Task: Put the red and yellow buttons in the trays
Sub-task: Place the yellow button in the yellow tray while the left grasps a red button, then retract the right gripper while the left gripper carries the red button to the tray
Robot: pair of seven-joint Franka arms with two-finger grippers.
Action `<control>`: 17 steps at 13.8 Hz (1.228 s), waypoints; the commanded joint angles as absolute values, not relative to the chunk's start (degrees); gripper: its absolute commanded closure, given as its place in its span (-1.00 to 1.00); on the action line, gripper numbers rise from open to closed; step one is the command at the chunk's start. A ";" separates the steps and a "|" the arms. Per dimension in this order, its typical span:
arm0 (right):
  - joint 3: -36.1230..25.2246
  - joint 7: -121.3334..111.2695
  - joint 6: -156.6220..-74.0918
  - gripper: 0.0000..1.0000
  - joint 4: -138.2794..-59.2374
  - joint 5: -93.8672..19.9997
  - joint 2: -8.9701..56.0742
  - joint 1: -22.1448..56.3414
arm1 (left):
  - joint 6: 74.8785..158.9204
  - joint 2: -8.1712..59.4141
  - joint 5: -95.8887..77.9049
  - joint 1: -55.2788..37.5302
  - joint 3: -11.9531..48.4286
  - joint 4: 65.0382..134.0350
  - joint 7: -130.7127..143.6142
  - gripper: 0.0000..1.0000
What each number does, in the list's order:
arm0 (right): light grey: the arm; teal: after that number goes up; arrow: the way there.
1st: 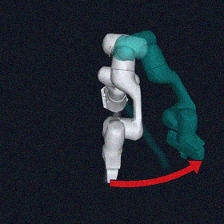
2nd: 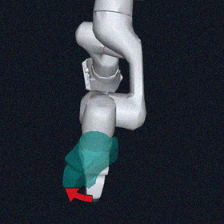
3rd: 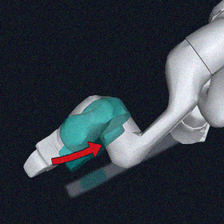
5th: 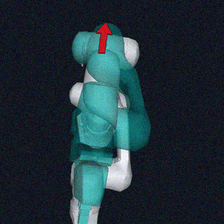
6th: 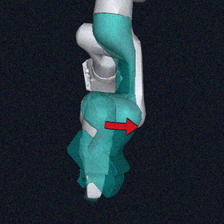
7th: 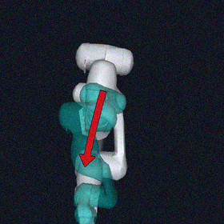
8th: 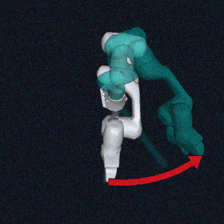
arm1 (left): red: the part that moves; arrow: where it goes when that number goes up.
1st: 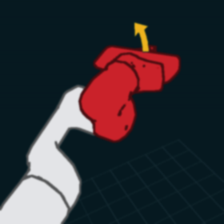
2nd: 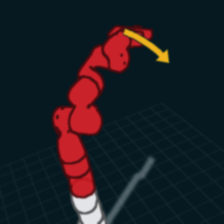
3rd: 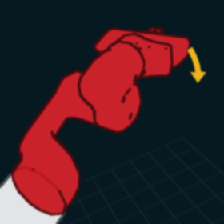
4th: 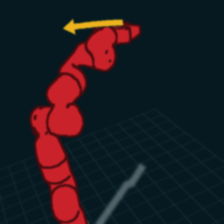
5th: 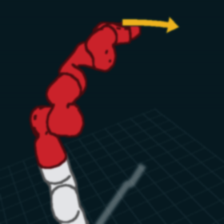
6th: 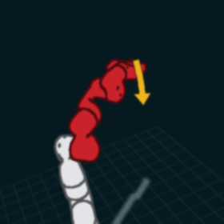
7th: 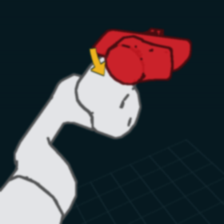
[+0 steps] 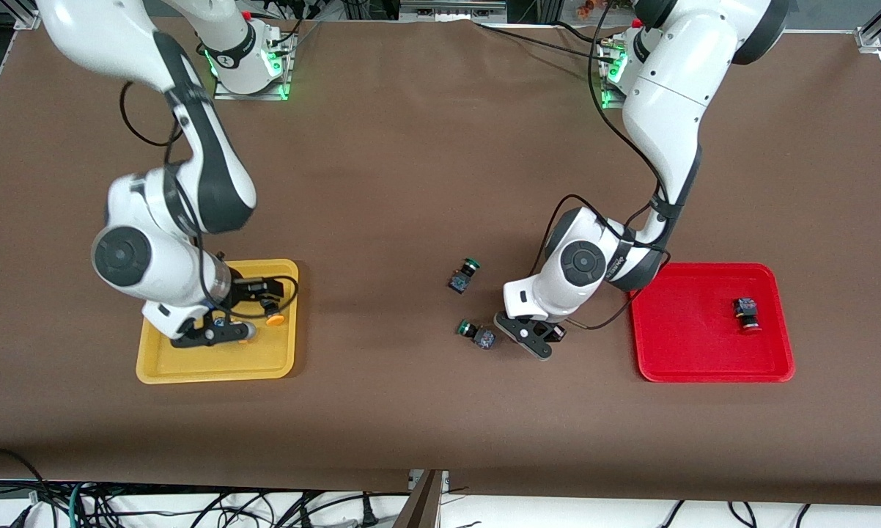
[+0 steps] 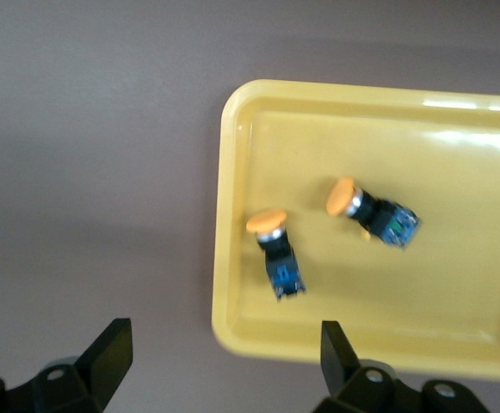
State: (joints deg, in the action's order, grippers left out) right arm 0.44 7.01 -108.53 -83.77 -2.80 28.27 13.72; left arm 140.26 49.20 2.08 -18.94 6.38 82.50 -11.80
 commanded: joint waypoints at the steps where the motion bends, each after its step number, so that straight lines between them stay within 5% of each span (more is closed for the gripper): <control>1: 0.18 9.32 -101.80 -0.97 -86.57 -2.73 18.84 13.62 | 137.74 46.33 2.11 -12.77 6.94 80.77 -12.22 0.87; 6: -1.41 8.26 -94.13 -0.97 -92.79 -0.02 5.38 13.36 | 122.91 40.09 1.67 -1.24 8.44 81.30 -11.43 0.87; 9: -5.08 1.26 -93.52 -0.97 -93.52 0.44 3.96 13.27 | 115.41 36.93 1.76 3.68 8.35 84.27 -4.60 0.87; 17: -6.85 -0.79 -93.43 -0.99 -90.10 0.44 4.66 12.92 | 125.48 34.63 1.85 9.40 8.00 98.59 0.44 0.87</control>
State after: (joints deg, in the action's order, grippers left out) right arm -6.83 -0.36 -93.82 -91.27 0.07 4.84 13.11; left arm 121.25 37.23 2.02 8.07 7.43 92.68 -0.34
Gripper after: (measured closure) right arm 0.004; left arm 0.595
